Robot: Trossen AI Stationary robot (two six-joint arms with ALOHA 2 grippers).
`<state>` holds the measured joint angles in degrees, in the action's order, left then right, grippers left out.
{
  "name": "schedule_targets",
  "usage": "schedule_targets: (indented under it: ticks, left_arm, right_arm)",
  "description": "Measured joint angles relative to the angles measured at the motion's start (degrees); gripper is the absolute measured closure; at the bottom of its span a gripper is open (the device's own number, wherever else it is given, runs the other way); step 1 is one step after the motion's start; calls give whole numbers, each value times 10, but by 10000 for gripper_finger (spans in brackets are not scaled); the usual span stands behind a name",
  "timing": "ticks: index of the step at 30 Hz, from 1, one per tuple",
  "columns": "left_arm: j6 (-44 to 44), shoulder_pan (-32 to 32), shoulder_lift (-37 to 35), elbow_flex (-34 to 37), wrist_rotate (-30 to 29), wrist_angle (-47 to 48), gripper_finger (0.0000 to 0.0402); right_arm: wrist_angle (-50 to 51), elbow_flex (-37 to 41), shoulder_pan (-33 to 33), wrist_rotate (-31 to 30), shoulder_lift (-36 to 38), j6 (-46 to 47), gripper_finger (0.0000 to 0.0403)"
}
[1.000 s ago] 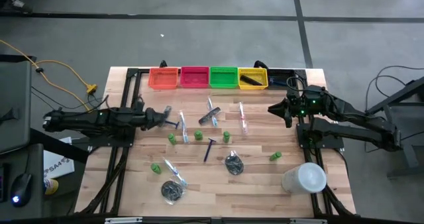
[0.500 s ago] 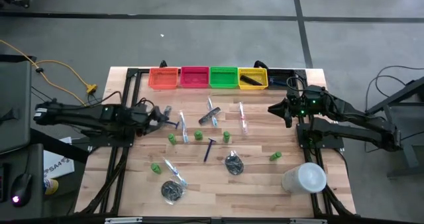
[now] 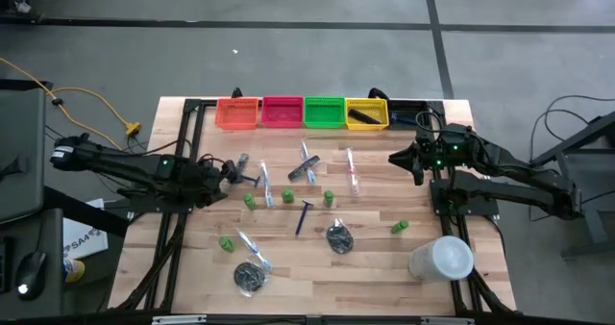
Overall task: Pick & Place Travel size toiletries
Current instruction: Put the black hair comb into the yellow bin
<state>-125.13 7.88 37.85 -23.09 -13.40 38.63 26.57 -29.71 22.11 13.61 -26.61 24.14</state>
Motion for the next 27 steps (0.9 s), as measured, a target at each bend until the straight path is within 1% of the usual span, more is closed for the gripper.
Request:
schedule_targets:
  ticks: [4, 9, 17, 20, 27]
  left_arm:
    - [-57, 40, 0, 0, -18, 28, 5]
    - [-72, 68, 2, 2, -18, 29, 5]
    - [-73, 69, 1, 7, -19, 16, 5]
    - [-75, 68, 2, 8, -19, 30, 5]
    - [-87, 68, 2, 8, -11, 30, 5]
  right_arm:
    - [0, 0, 0, 0, 0, 0, 337]
    - [0, 0, 0, 0, 0, 0, 337]
    - [0, 0, 0, 0, 0, 0, 337]
    - [0, 0, 0, 0, 0, 0, 337]
    - [0, 0, 0, 0, 0, 0, 337]
